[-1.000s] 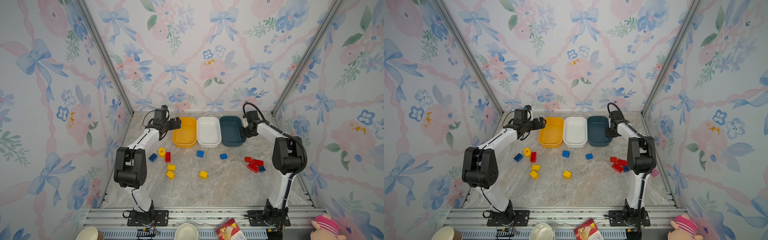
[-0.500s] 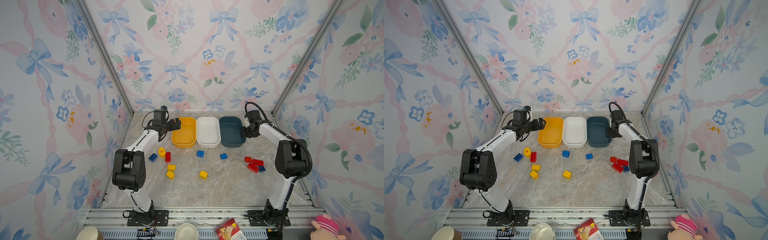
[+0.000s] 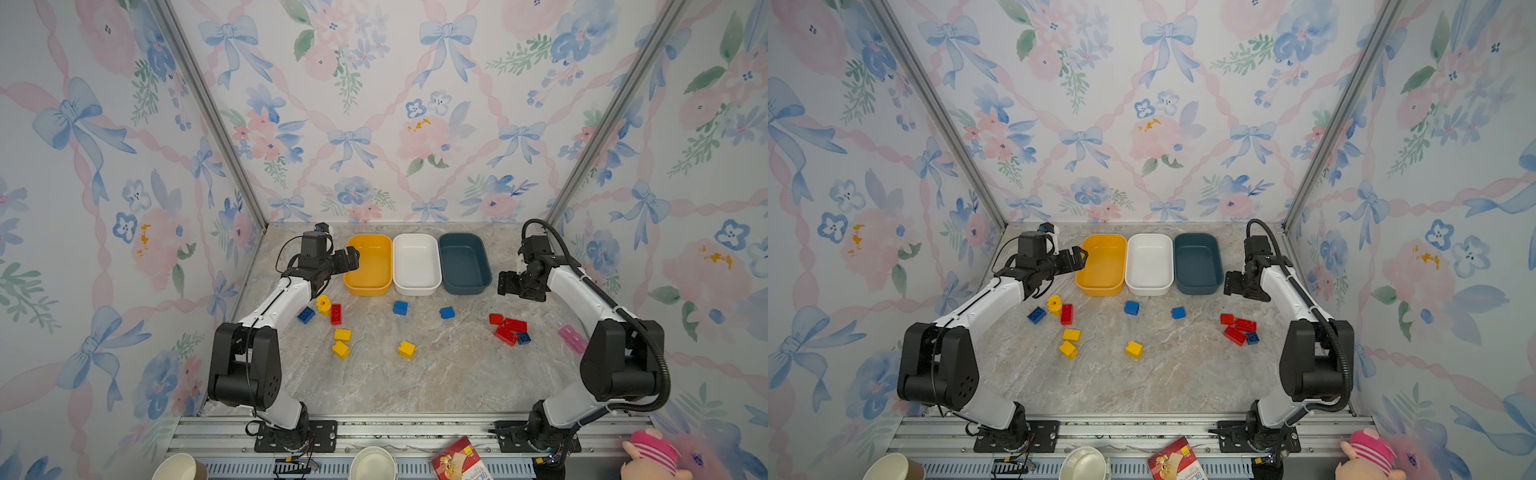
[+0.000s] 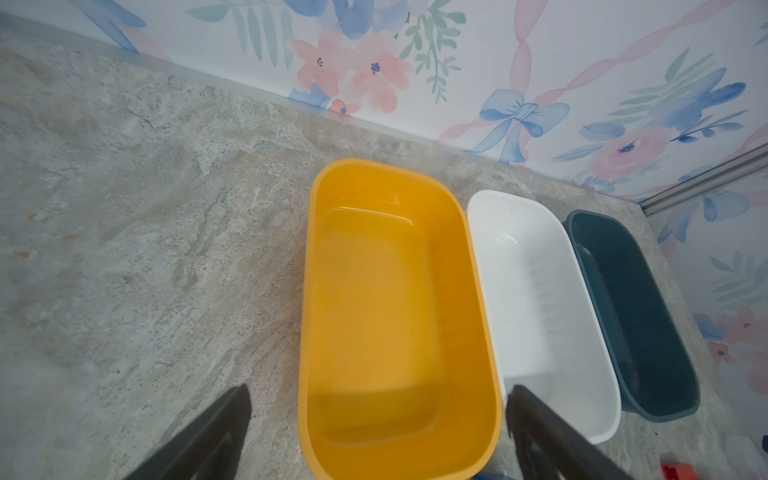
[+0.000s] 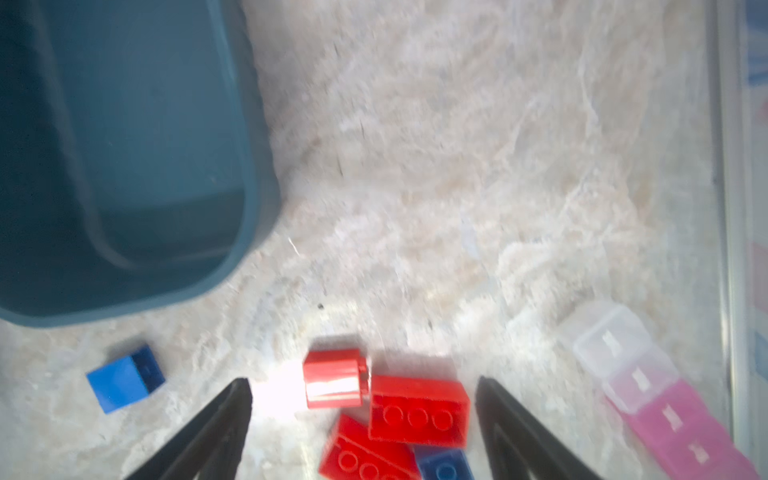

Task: Sort the legos into containers by color
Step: 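Release the teal bin and move the right gripper over the red bricks, then grasp the red 2x3 brick with the right gripper and lift it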

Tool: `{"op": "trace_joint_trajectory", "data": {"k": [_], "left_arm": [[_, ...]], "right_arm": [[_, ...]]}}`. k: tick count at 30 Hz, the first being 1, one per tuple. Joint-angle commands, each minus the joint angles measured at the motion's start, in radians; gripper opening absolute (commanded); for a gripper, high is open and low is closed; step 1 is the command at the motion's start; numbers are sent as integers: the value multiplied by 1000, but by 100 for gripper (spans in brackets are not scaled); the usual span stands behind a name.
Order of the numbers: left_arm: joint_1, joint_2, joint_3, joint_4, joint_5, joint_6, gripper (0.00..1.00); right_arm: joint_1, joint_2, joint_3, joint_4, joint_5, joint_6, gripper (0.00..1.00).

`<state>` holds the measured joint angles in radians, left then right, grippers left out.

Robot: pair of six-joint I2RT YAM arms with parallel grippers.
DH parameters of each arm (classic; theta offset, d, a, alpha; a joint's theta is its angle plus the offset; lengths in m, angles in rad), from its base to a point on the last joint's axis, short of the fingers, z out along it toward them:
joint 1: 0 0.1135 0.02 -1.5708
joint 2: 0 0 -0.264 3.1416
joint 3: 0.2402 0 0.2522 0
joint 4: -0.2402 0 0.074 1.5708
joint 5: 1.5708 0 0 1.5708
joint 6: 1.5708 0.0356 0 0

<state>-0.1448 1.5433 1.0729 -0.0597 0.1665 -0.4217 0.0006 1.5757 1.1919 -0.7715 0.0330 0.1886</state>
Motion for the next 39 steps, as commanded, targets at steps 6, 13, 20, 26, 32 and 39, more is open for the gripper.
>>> {"op": "trace_joint_trajectory", "data": {"k": [6, 13, 20, 26, 32, 39], "left_arm": [[-9, -49, -57, 37, 35, -22, 98], [-13, -51, -50, 38, 61, -32, 98], [-16, -42, -67, 37, 71, -26, 98], [-16, -37, -75, 38, 87, -22, 98], [-15, -48, -77, 42, 80, -25, 98], [-13, -53, -79, 43, 76, -27, 98]], "right_arm": [[-21, -53, -90, -67, 6, 4, 90], [-24, -20, -127, -61, 53, -10, 82], [-26, 11, -153, -23, 51, -17, 77], [-30, 43, -161, 17, 62, -16, 76], [-36, 73, -158, 38, 56, -26, 77], [-41, 110, -157, 44, 53, -29, 78]]}}
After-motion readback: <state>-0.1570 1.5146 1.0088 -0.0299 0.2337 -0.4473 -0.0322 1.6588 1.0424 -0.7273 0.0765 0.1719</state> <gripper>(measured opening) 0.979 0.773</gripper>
